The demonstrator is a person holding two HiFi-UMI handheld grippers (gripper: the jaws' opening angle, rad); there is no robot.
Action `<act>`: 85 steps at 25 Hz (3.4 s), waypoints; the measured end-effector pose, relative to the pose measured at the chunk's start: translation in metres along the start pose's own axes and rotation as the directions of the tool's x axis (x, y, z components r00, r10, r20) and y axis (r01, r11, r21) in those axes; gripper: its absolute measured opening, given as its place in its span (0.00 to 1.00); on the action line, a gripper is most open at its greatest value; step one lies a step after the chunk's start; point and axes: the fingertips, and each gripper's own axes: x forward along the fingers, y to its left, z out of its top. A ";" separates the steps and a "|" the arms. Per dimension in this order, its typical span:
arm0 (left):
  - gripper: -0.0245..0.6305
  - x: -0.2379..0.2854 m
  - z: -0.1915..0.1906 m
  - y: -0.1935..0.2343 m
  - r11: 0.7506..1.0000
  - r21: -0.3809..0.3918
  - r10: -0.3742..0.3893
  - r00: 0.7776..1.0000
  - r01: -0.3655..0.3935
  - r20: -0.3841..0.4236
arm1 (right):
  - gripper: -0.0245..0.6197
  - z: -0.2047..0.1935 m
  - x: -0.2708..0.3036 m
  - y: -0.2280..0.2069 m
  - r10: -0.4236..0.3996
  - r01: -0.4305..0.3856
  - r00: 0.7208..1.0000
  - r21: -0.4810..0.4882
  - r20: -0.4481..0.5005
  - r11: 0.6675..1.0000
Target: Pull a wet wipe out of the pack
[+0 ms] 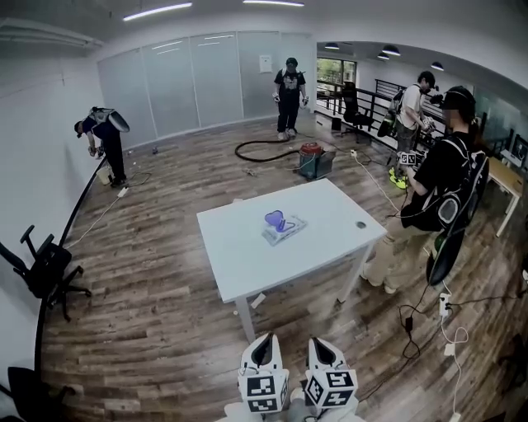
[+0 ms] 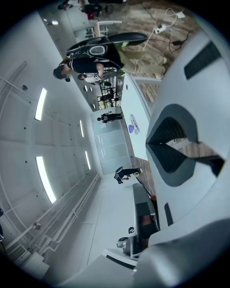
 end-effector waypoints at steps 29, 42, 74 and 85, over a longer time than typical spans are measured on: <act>0.03 0.156 0.013 -0.031 0.997 0.024 0.071 0.996 -0.070 -0.054 | 0.05 0.061 0.117 -0.109 0.078 -0.077 0.997 0.034 -0.019 0.996; 0.03 0.194 0.009 -0.031 0.995 0.048 0.086 0.994 -0.083 -0.062 | 0.05 0.059 0.153 -0.138 0.086 -0.085 0.995 0.032 -0.052 0.996; 0.03 0.341 0.012 0.000 0.995 0.027 0.098 0.992 -0.096 -0.077 | 0.05 0.100 0.280 -0.194 0.086 -0.085 0.993 0.006 -0.080 0.996; 0.03 0.408 0.021 0.020 0.996 0.035 0.088 0.992 -0.085 -0.085 | 0.05 0.123 0.345 -0.209 0.101 -0.100 0.991 0.010 -0.091 0.995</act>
